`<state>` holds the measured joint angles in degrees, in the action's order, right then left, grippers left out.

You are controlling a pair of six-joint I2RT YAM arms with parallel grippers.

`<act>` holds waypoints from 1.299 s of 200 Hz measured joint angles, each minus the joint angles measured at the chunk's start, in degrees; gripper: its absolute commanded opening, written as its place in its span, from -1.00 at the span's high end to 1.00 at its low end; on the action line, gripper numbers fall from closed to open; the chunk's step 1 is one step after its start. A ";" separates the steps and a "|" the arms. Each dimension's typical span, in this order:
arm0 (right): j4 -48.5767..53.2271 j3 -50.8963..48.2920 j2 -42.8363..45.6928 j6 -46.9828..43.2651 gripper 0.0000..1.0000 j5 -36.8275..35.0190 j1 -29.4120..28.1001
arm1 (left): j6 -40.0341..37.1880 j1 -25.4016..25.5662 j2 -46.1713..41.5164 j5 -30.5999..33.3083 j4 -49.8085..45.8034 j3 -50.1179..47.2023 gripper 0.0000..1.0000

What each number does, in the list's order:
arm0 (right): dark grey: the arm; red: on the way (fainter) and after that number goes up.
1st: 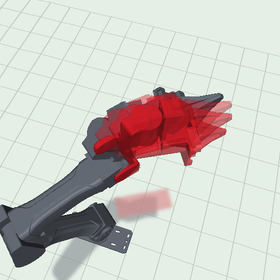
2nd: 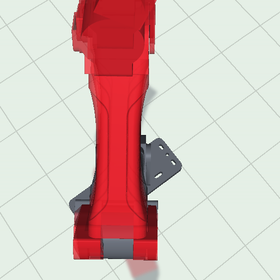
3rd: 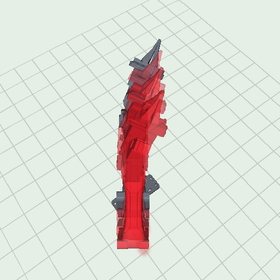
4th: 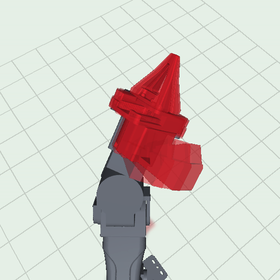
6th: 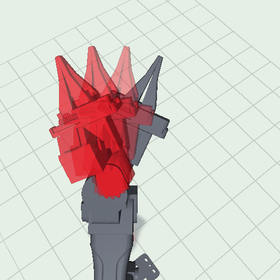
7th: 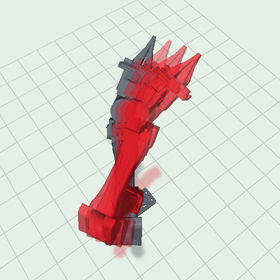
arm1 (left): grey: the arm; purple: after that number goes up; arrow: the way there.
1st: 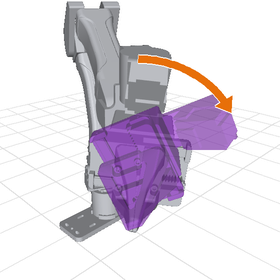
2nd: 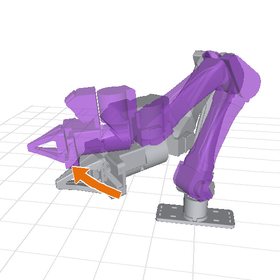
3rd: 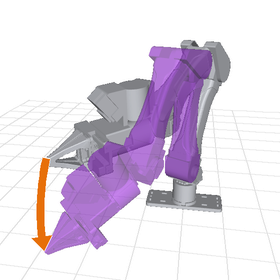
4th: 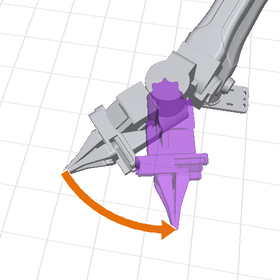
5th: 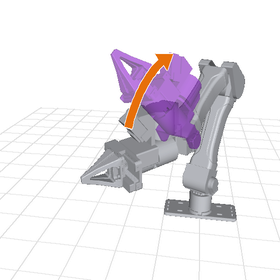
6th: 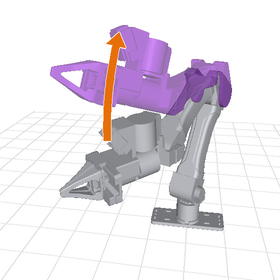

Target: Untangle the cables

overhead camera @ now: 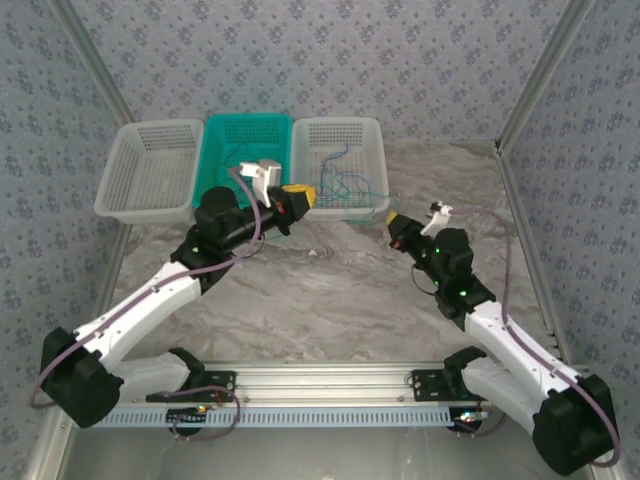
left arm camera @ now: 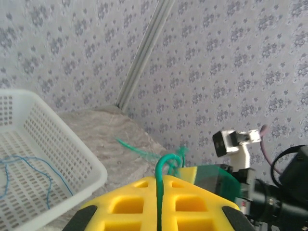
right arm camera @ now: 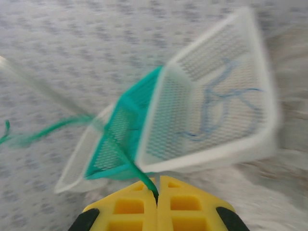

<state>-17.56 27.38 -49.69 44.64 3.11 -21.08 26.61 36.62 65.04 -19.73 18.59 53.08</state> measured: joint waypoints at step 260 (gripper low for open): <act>32.94 30.99 -6.05 -25.59 -0.37 8.92 -9.62 | -30.12 6.91 2.05 3.39 -18.45 -0.13 1.00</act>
<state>15.38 58.37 -55.75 19.05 12.03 -30.70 -3.51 43.53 67.09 -16.34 0.14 52.95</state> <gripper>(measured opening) 0.685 0.079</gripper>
